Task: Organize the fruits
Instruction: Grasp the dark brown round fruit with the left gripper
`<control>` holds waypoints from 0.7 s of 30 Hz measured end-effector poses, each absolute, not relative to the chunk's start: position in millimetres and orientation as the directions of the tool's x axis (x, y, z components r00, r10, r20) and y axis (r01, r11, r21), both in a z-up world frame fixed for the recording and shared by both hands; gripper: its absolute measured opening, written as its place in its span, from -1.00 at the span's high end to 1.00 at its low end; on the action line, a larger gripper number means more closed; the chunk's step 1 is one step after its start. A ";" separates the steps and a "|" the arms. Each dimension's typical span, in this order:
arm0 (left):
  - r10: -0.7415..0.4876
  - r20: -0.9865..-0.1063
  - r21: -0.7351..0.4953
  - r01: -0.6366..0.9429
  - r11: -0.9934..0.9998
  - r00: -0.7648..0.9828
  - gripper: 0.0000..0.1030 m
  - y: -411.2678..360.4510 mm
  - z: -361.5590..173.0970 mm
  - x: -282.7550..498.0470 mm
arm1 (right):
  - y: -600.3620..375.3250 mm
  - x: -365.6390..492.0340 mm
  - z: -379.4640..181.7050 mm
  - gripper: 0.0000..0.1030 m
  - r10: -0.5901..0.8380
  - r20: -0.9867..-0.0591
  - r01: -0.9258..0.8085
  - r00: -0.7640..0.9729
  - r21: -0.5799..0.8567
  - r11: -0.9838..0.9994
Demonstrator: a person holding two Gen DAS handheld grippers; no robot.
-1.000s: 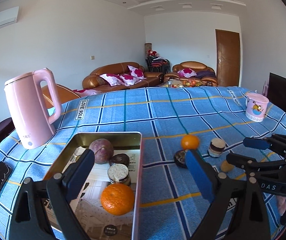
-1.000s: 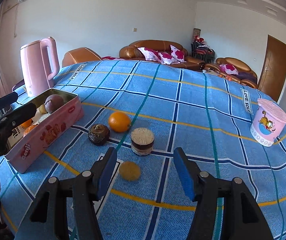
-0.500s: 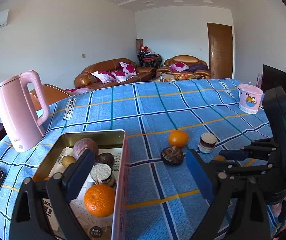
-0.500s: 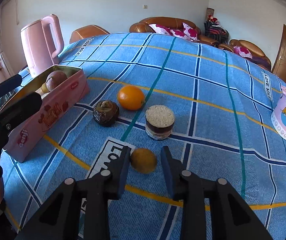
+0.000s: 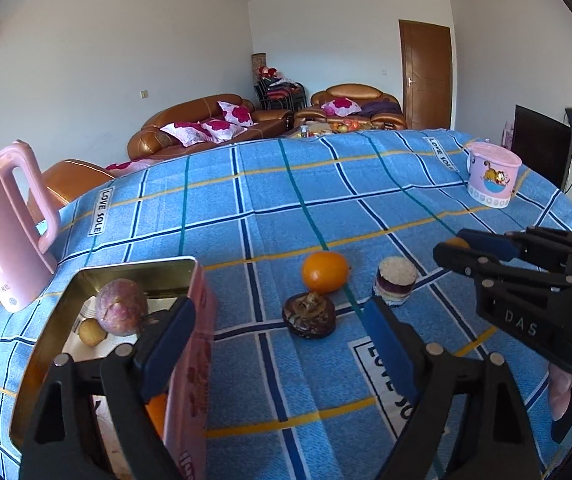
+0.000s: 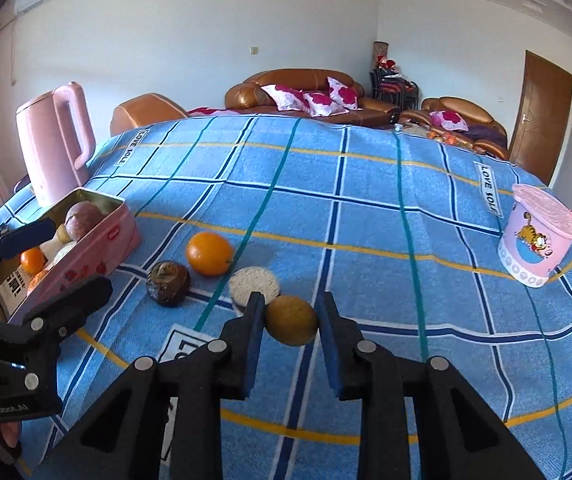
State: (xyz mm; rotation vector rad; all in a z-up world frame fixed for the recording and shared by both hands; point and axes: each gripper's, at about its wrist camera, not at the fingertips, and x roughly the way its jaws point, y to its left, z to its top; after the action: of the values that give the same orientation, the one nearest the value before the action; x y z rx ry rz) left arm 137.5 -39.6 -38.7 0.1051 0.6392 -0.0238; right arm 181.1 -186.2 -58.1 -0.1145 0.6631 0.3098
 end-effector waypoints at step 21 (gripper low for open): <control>0.008 -0.770 0.077 0.081 0.994 0.639 0.19 -53.4 -76.0 197.1 | -191.6 183.7 -58.7 0.44 0.263 -0.607 -0.323 0.750 0.011 0.946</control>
State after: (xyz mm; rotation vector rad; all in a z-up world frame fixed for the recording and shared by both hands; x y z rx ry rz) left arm 197.1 -53.4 -76.0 0.1077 0.8777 -0.0419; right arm 183.7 -191.6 -58.7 -0.0966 0.6487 0.3205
